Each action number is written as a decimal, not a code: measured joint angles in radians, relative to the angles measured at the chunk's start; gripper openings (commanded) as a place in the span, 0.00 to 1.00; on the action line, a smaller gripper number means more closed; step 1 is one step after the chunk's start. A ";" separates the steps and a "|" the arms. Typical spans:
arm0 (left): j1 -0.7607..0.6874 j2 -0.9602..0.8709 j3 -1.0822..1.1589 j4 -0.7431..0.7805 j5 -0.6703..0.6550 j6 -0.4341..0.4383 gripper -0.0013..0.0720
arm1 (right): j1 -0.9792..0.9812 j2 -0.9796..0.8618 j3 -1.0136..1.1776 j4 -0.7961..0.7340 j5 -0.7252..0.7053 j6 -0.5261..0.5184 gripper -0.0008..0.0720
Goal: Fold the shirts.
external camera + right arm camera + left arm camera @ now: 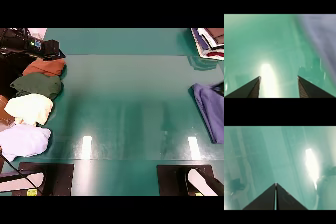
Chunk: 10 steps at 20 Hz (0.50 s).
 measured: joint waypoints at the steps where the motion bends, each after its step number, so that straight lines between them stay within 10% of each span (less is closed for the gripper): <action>1: 0.000 0.000 0.000 0.000 0.006 0.000 0.05 | 0.076 0.000 0.002 0.000 -0.011 0.000 0.44; 3: 0.000 0.000 0.000 0.000 0.015 0.000 0.05 | 0.217 0.000 0.004 0.000 -0.039 0.000 0.03; 10: 0.000 0.000 0.000 -0.001 0.026 0.000 0.05 | 0.478 0.000 0.005 0.000 -0.089 0.000 0.03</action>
